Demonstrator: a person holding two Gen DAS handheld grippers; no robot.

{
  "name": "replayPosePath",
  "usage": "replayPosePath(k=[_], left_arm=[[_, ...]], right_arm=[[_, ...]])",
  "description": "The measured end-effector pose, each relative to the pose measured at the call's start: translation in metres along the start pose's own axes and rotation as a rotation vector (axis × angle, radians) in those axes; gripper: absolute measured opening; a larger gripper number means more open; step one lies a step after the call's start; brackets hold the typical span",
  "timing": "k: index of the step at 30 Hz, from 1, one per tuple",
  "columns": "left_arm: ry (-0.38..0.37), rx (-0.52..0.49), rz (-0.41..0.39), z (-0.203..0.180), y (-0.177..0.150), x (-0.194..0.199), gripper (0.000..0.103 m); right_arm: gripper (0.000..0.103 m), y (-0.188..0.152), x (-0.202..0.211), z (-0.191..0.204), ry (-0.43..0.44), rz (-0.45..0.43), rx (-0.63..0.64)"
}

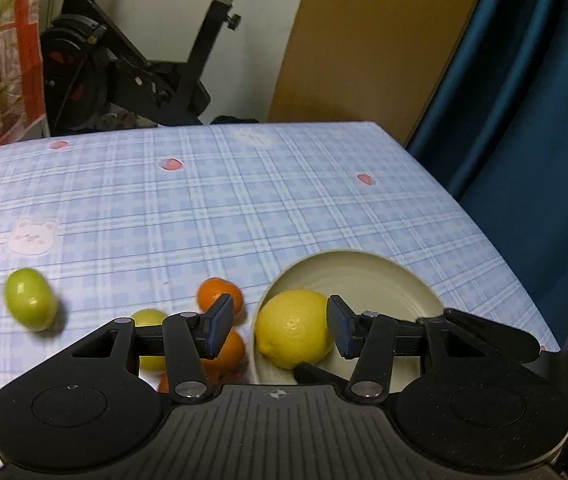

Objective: Organize fruits
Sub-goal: 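Move the left gripper back to the second yellow lemon, then close the left gripper around the second yellow lemon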

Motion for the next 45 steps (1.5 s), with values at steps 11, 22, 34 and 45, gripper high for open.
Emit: replayPosePath(k=[11,22,34,45], left_arm=[[0.069,0.054,-0.067,0.035,-0.008,0.078,0.054],[0.184,0.107,-0.079,0.082,-0.049,0.154,0.056],[0.180,0.241,-0.052,0.110,-0.075,0.157,0.057],[0.153,0.236,0.034,0.101,-0.100,0.143,0.066]], right_arm=[[0.068,-0.005,0.038,0.041,0.102,-0.033,0.002],[0.068,-0.016,0.040,0.114,0.303,0.031,0.120],[0.068,-0.049,0.034,0.187,0.508,0.129,0.304],[0.067,-0.075,0.020,0.180,0.499,0.176,0.302]])
Point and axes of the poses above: each gripper's, at about its wrist camera, not at the fingertips, and x roughly against the way its jaws point, z to its left, y to its top, the point moved 7 cm from there along -x, roughly the way its jaws point, and after that the axes turned 14 degrees about -z, right-handed, at the moved point
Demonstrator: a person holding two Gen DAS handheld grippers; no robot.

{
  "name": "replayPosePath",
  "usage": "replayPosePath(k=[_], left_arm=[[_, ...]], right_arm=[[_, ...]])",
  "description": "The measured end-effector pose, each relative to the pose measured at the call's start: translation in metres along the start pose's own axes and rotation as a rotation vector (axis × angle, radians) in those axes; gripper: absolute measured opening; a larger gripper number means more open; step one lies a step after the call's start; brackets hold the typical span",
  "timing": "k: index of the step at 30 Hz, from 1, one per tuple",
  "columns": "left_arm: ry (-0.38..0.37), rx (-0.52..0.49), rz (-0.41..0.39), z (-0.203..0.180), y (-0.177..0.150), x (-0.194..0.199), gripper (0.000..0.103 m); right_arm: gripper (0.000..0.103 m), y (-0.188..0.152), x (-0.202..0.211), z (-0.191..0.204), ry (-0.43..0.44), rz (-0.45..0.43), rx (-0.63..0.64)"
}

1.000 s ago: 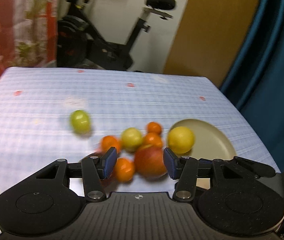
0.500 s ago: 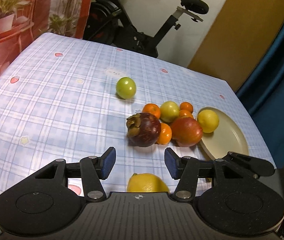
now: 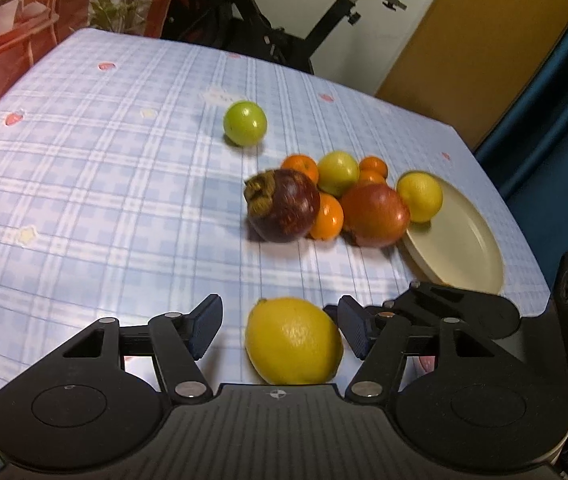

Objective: Organize fruits
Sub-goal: 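Close the left gripper around the second yellow lemon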

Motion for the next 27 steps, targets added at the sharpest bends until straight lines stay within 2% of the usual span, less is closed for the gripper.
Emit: replayPosePath(k=[8,13,19,27], left_arm=[[-0.011,-0.027,0.036,-0.007,-0.011,-0.009,0.067],[-0.023,-0.027,0.032,-0.010,-0.013,-0.012,0.064],[-0.032,-0.096,0.024,-0.020,-0.016,-0.014,0.063],[-0.048,-0.084,-0.016,-0.020,-0.014,-0.014,0.061]], right_arm=[[0.063,-0.003,0.007,-0.007,0.004,-0.011,-0.057],[0.063,-0.001,0.012,-0.008,-0.007,-0.033,-0.064],[0.063,-0.004,0.015,-0.012,-0.033,-0.031,-0.076],[0.059,-0.003,0.019,-0.015,-0.047,-0.068,-0.094]])
Point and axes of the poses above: each gripper's, at about its wrist camera, not at the fingertips, and x roughly against the way its jaws point, z to its left, y to its top, the point moved 7 cm from there along -x, roughly the way its jaws point, and after that the axes turned 14 degrees about -z, right-handed, at the moved point
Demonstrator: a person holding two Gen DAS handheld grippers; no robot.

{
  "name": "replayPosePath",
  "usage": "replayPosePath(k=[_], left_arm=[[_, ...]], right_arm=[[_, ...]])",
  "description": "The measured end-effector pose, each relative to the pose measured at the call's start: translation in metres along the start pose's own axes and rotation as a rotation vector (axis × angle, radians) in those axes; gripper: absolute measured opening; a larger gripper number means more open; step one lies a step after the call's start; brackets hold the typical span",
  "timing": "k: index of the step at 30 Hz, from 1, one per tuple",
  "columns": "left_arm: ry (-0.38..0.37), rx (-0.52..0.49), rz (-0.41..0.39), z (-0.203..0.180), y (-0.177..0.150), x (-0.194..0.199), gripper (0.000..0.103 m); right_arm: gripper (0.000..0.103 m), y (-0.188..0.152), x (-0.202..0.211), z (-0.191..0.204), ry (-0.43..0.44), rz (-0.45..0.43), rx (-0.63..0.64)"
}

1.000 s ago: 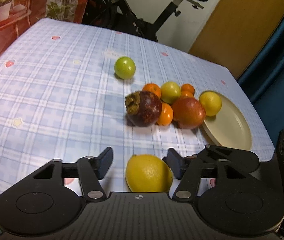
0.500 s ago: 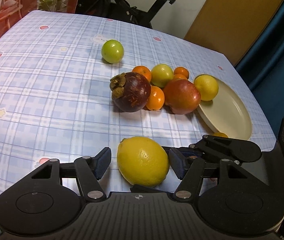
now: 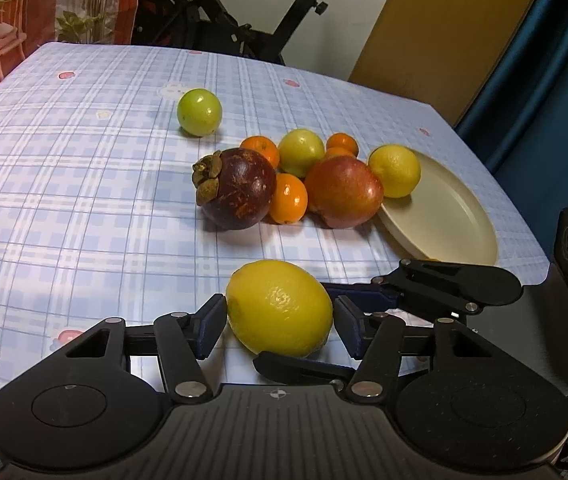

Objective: Organize fruits
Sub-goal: 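Close the left gripper around the second yellow lemon, then carry the second lemon onto the beige plate and open the left gripper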

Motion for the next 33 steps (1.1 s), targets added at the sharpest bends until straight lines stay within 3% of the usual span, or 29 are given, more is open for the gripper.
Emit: replayPosePath(k=[16,22,33], left_arm=[[-0.011,0.010,-0.027,-0.003,0.001,0.001,0.061],[-0.027,-0.093,-0.067,-0.026,0.019,0.001,0.061],[-0.137,-0.235,-0.095,-0.093,0.065,-0.028,0.060]], right_arm=[[0.058,-0.001,0.001,-0.005,-0.008,0.002,-0.029],[0.057,0.012,0.016,-0.015,-0.048,-0.068,-0.068],[0.057,0.045,0.063,-0.065,-0.198,-0.208,-0.146]])
Point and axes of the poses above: each gripper's, at about its wrist camera, not at the fingertips, and x roughly against the way its jaws point, z to its left, y to its top, the point moved 7 cm from there along -x, roughly the way its jaws point, and after that the axes turned 14 degrees about -z, right-handed, at the moved point
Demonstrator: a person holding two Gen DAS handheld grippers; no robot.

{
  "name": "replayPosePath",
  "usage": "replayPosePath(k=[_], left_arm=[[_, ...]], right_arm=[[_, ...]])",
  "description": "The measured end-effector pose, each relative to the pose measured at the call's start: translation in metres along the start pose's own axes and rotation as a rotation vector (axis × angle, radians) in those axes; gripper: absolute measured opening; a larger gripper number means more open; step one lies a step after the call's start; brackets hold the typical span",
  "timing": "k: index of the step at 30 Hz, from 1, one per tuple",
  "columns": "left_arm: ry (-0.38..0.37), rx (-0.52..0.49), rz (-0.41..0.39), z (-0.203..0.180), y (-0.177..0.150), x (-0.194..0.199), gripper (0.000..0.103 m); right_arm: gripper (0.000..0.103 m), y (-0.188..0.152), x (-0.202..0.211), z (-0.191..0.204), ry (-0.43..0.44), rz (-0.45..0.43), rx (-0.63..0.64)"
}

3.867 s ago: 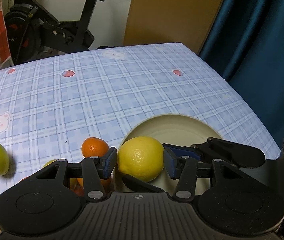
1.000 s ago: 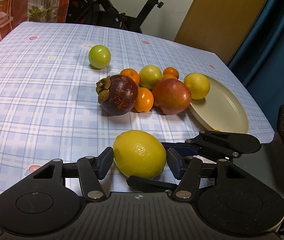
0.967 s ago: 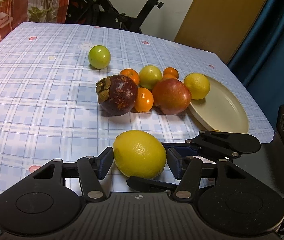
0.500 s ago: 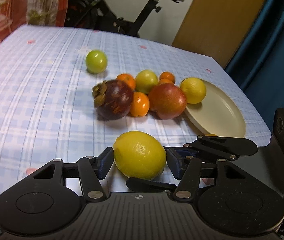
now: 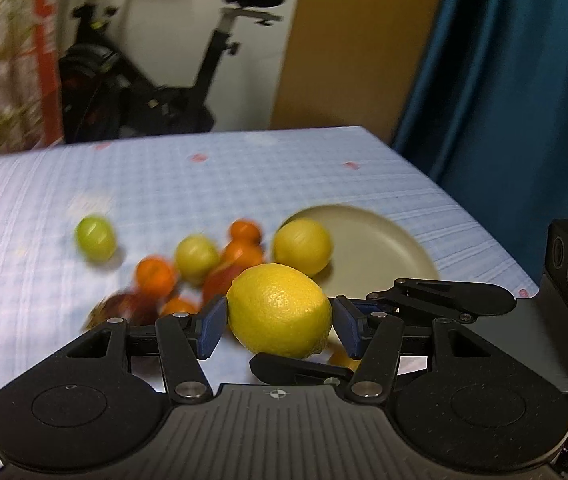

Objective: Organize fruits
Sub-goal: 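Carry the second lemon onto the beige plate and open the left gripper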

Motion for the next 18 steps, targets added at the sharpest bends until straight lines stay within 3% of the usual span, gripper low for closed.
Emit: replayPosePath(k=[10,18], left_arm=[[-0.125,-0.057,0.012,-0.047,0.035,-0.068,0.059],[-0.167,-0.109,0.061,-0.068,0.040,-0.122,0.060]], right_arm=[[0.057,0.030,0.023,-0.076,-0.172,-0.054,-0.031],[0.057,0.033,0.014,-0.123,-0.244,-0.014,-0.026]])
Point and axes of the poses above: each gripper's, at about its wrist camera, not at the fingertips, and x roughly against the way its jaws point, z to its left, y to its top, the point moved 7 cm from there along -x, roughly the way its jaws point, and after that the axes turned 14 degrees about -z, right-handed, at the moved point
